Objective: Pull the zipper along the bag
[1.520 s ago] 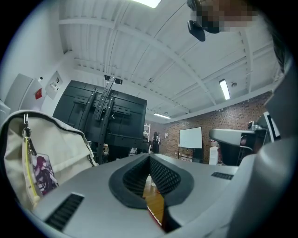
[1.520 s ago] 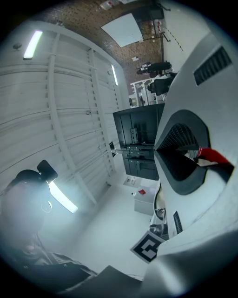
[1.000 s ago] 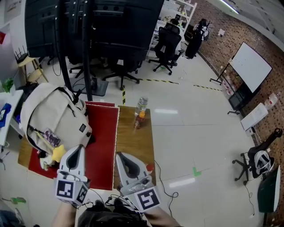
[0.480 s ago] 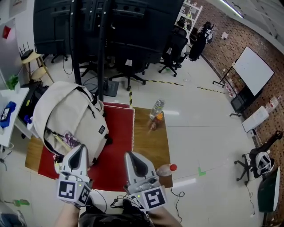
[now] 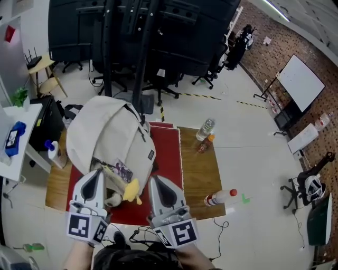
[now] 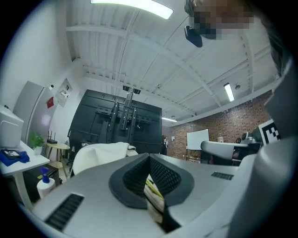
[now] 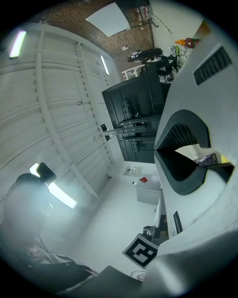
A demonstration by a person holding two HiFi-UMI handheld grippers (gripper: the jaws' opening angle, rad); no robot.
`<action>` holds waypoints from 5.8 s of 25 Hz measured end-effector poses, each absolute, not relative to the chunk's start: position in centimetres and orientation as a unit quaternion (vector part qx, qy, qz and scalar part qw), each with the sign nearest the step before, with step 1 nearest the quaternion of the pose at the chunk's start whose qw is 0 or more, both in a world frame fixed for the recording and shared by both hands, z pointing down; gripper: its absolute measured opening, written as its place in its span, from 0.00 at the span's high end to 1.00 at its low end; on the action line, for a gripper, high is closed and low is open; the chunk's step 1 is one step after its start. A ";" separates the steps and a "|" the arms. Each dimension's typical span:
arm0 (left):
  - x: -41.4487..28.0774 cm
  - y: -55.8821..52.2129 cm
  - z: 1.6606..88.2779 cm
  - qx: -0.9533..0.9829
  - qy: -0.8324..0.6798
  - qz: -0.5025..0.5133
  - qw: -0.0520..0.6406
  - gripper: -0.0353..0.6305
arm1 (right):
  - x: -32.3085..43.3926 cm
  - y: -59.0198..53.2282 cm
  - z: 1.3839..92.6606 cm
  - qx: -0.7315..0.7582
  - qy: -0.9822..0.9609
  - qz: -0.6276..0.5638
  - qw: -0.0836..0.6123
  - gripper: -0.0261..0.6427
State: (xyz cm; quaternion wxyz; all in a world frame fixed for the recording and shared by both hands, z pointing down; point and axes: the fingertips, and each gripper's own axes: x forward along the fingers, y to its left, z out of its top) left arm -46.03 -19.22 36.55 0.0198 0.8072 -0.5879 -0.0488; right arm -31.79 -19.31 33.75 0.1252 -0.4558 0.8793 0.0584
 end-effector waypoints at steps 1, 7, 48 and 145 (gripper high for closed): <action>-47.1 -19.2 36.5 0.807 -0.588 -0.047 0.019 0.91 | -32.8 -19.3 33.8 -0.456 0.879 0.058 0.126 0.95; -53.0 -19.2 37.2 0.808 -0.588 -0.030 0.018 0.91 | -39.2 -18.9 34.3 -0.450 0.883 0.059 0.119 0.95; -56.7 -25.1 40.0 0.779 -0.625 0.006 0.044 0.91 | -50.5 -24.4 41.1 -0.118 0.989 -0.006 -0.088 0.75; -48.6 -25.5 32.0 0.866 -0.494 0.008 0.082 0.88 | -44.5 -12.9 44.1 -0.225 0.968 0.004 -0.108 0.89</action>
